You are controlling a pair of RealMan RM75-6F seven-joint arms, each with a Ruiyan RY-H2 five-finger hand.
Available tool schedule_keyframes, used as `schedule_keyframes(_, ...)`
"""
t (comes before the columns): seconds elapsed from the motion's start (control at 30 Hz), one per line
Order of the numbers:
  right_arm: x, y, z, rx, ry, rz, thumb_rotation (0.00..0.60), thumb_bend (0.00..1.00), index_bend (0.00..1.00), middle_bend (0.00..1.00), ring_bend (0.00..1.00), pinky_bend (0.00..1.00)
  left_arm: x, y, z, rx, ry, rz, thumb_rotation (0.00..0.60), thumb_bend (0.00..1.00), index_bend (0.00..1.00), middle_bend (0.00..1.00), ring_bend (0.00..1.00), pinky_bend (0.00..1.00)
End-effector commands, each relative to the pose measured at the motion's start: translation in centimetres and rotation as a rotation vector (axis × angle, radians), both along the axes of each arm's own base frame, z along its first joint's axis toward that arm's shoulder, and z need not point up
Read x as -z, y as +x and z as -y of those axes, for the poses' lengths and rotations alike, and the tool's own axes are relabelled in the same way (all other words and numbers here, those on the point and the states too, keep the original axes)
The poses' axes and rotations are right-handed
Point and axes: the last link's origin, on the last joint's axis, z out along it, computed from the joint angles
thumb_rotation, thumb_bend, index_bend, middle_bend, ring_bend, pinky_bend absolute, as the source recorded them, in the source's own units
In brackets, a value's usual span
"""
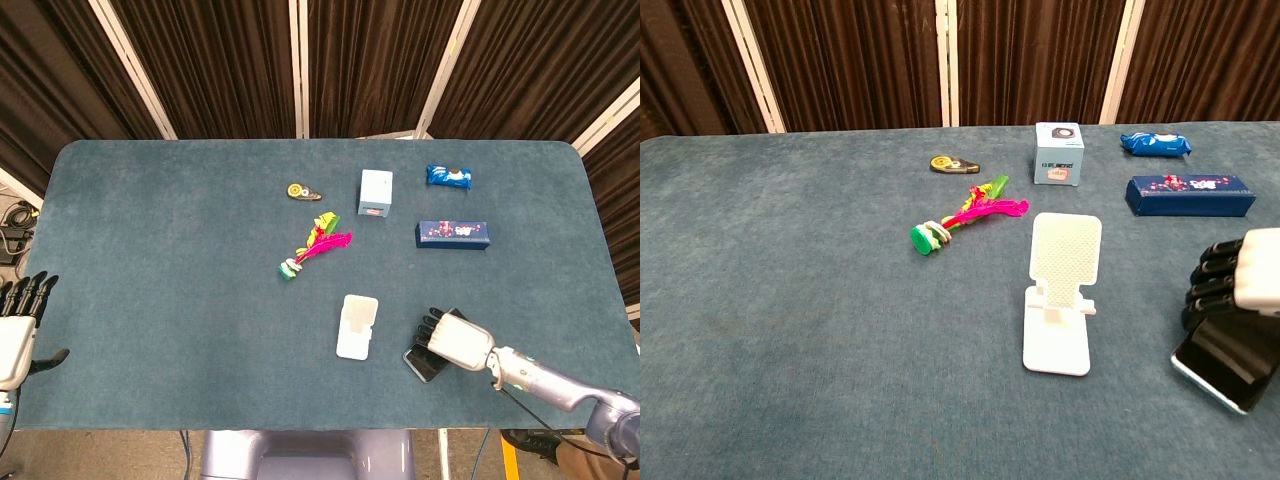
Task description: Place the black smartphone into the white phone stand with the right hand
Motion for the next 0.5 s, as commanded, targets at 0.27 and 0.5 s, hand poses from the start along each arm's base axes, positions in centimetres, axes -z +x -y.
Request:
schedule_keyframes(0.27, -4.4, 0.5, -0.7, -0.193, -0.178, -0.022, 0.600, 0.30, 0.49, 0.46, 0.33, 0.35, -0.4, 0.3, 0.4, 0.015, 0.003, 0.018, 0.600, 0.00, 0.00, 0.00, 0.00, 0.00)
schedule_keyframes(0.5, -7.7, 3.3, -0.7, -0.425, -0.364, -0.041, 0.600, 0.30, 0.50, 0.47, 0.34, 0.36, -0.7, 0.4, 0.5, 0.025, 0.007, 0.029, 0.600, 0.00, 0.00, 0.00, 0.00, 0.00)
